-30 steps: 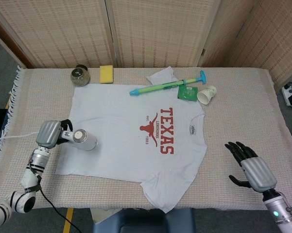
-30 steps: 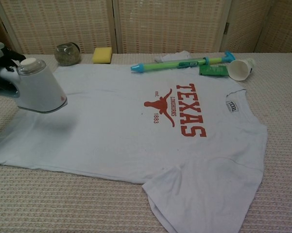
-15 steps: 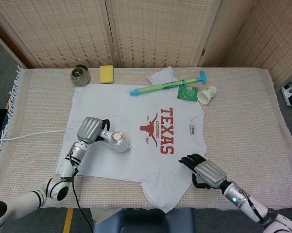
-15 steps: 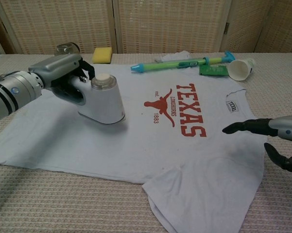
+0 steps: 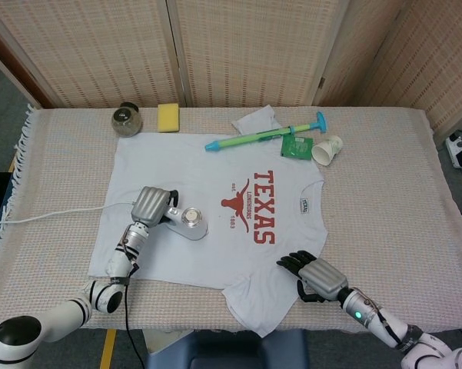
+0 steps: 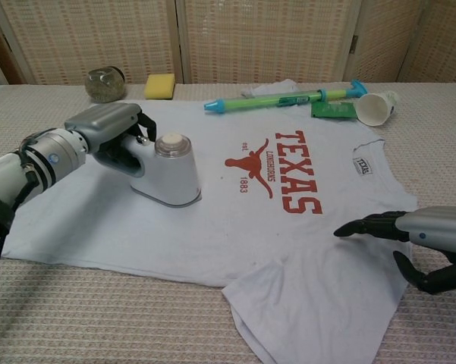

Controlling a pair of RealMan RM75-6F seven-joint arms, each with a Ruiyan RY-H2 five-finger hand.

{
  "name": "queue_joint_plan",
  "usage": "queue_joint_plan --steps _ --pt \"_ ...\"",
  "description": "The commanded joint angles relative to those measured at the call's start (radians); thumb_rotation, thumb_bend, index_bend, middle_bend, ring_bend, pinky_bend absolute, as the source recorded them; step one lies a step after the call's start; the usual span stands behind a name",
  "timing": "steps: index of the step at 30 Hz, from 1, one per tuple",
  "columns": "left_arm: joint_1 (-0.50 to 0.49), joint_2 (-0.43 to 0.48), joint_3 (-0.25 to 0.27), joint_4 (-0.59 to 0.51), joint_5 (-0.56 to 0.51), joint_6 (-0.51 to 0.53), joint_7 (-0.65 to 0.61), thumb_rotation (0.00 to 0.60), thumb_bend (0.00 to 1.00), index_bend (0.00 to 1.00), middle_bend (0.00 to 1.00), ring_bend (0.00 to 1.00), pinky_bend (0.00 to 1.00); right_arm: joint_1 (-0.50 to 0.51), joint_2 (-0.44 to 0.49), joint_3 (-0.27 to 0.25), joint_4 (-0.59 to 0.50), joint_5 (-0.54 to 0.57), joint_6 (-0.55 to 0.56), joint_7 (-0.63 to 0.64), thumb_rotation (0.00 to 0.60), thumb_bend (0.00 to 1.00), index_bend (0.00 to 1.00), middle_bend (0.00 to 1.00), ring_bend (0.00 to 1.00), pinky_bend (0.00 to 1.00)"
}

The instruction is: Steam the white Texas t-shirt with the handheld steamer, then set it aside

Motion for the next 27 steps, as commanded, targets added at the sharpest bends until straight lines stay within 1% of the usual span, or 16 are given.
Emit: queue_joint_plan --steps 1,8,12,16,20,23,27 --pt "0.012 -0.010 0.008 0.049 -0.009 -0.010 -0.029 0.600 0.46 0.97 1.00 0.90 0.77 0.003 -0.001 -0.004 -0.004 0.010 0.001 -0.012 0.283 0.88 0.00 0.05 0.00 0.00" --pt "0.048 0.010 0.010 0.151 -0.024 -0.008 -0.088 0.600 0.46 0.97 1.00 0.89 0.77 0.009 -0.003 -0.012 -0.009 0.036 -0.004 -0.040 0.284 0.88 0.00 0.05 0.00 0.00" --pt "0.077 0.027 0.013 0.225 -0.041 -0.029 -0.118 0.600 0.46 0.97 1.00 0.89 0.77 0.012 -0.005 -0.016 -0.014 0.046 -0.001 -0.054 0.288 0.88 0.00 0.05 0.00 0.00" --pt "0.107 0.045 -0.014 0.271 -0.084 -0.056 -0.169 0.600 0.46 0.97 1.00 0.89 0.77 0.014 -0.005 -0.019 -0.017 0.050 0.006 -0.060 0.298 0.88 0.00 0.05 0.00 0.00" --pt "0.131 0.080 -0.052 0.225 -0.111 -0.022 -0.232 0.600 0.46 0.97 1.00 0.89 0.77 0.019 -0.004 -0.023 -0.017 0.049 0.010 -0.057 0.320 0.88 0.00 0.05 0.00 0.00" --pt "0.136 0.101 -0.053 0.159 -0.095 0.024 -0.235 0.600 0.46 0.97 1.00 0.89 0.77 0.022 -0.002 -0.025 -0.018 0.047 0.014 -0.054 0.320 0.88 0.00 0.05 0.00 0.00" --pt "0.123 0.110 -0.039 0.042 -0.053 0.075 -0.197 0.600 0.46 0.97 1.00 0.89 0.77 0.025 -0.004 -0.029 -0.020 0.044 0.021 -0.052 0.322 0.88 0.00 0.05 0.00 0.00"
